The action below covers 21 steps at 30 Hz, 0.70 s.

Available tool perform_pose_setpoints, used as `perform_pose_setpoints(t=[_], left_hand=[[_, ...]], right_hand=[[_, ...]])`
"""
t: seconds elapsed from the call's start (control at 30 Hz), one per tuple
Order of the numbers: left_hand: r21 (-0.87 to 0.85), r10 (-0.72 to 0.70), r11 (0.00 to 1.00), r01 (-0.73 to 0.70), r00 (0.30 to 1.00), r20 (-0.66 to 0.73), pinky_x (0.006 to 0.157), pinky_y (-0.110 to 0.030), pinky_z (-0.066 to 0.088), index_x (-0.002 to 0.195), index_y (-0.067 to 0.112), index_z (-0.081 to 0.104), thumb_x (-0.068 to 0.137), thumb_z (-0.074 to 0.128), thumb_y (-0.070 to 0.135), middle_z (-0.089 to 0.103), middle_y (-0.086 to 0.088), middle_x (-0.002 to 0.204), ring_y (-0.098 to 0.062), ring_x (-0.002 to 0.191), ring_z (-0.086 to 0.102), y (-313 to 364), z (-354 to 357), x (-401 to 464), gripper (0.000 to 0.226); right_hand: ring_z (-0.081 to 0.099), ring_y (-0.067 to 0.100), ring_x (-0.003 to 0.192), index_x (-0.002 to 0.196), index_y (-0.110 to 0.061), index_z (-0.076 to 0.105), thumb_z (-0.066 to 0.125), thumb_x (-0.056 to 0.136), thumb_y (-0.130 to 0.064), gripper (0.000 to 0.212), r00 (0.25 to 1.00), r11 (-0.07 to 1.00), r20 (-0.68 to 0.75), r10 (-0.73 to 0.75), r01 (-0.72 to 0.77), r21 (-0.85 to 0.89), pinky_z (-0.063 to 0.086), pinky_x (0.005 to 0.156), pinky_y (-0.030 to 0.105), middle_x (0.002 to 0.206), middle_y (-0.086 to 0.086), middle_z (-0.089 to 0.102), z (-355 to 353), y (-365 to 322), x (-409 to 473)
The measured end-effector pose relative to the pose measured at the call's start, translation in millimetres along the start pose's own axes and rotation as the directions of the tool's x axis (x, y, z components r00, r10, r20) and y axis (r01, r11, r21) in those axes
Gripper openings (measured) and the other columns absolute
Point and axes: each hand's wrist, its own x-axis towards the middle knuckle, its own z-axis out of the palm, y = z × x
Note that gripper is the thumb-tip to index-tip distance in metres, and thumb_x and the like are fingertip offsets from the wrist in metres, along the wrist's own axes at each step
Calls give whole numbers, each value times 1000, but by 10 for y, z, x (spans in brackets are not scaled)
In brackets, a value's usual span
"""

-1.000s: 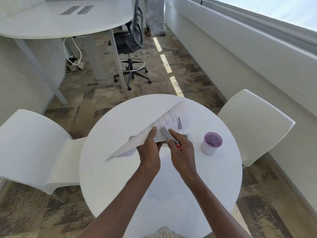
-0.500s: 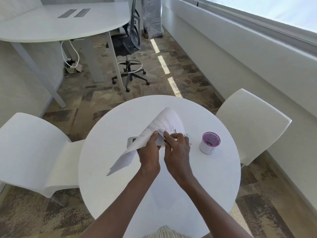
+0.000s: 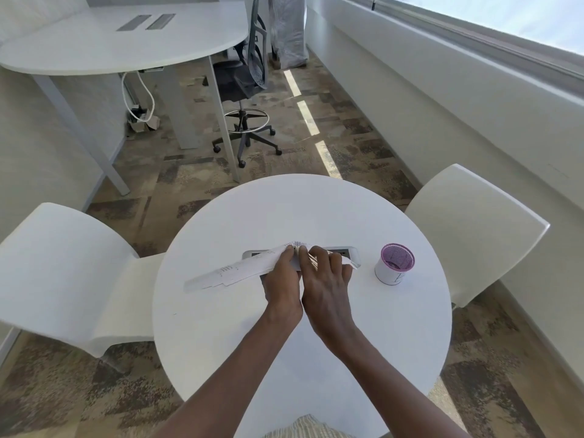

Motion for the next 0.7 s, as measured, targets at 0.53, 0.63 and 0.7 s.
perform_pose_setpoints(t=[0.53, 0.63, 0.7], left_hand=[[-165, 51, 986, -21, 983, 176, 79, -36, 64, 114, 16, 62, 97, 58, 6, 76, -8, 104, -24, 95, 76, 165, -31, 1, 20], [-178, 33, 984, 0, 983, 183, 81, -37, 63, 114, 16, 62, 98, 58, 7, 74, -9, 109, -26, 100, 74, 158, -39, -4, 20], [-178, 26, 984, 12, 978, 207, 80, -37, 63, 112, 15, 63, 98, 56, 7, 75, -10, 109, -27, 100, 74, 159, -47, -12, 17]], right_hand=[[54, 17, 115, 137, -17, 54, 48, 99, -8, 39, 888, 625, 196, 416, -436, 648, 47, 98, 43, 127, 1, 57, -12, 28, 109], [55, 16, 117, 138, -16, 53, 47, 100, -9, 39, 834, 473, 287, 471, -513, 716, 49, 101, 39, 132, 4, 58, -69, 45, 144], [58, 23, 115, 138, -16, 51, 47, 101, -11, 38, 813, 391, 336, 475, -537, 748, 52, 97, 39, 131, 3, 59, -93, 48, 153]])
